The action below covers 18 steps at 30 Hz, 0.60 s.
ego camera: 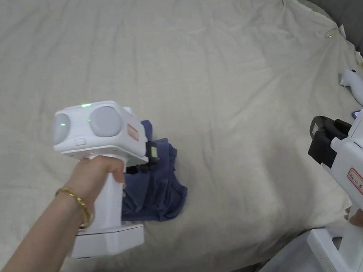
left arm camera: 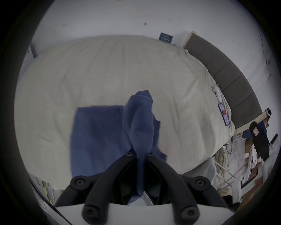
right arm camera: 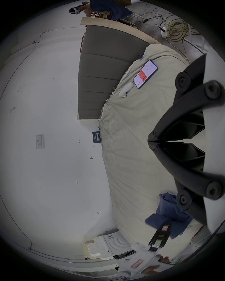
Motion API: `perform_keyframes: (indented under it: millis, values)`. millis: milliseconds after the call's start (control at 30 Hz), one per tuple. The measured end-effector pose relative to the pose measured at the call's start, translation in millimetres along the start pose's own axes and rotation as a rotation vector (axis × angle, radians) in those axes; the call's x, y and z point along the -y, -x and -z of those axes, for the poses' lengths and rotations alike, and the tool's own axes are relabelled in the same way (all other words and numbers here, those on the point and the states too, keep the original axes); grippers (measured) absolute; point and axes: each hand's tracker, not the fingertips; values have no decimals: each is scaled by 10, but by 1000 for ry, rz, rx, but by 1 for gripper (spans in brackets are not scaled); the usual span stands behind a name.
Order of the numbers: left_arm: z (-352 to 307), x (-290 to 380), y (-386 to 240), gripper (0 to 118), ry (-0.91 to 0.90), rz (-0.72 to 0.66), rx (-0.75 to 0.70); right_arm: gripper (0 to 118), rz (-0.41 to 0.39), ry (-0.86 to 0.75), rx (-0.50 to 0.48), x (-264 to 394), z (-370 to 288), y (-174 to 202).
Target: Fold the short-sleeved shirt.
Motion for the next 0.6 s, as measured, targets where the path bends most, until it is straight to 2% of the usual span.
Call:
perform_keyframes:
  millis: [100,133,167,200,267,333,367,500,600]
  values:
    - [306,5,-162,5,58,32,-60,0,-3,3,11,10,-36,-24]
    - [386,15,-199,7,62,47,-84,0,-2,3,17,10,-49,-34]
    - [440,17,-220,15,64,53,-70,0,-2,3,22,15,-48,-60]
    - [467,9,-225,27,76,54,-67,0,-2,3,26,13,-48,-78]
    - [473,-18,-217,65,97,24,6,0,-3,4,30,4,-49,-88]
    - [386,-52,-241,95,92,-1,74,0,-9,4,29,-8,-34,-96]
    - [286,-68,-228,100,79,-1,112,0,-10,4,27,-19,-29,-90]
    - [-270,-240,-16,100,-126,-90,313,0,-24,-7,0,-85,14,-17]
    - [-729,-249,251,99,-318,-126,338,0,-30,-23,-35,-161,38,115]
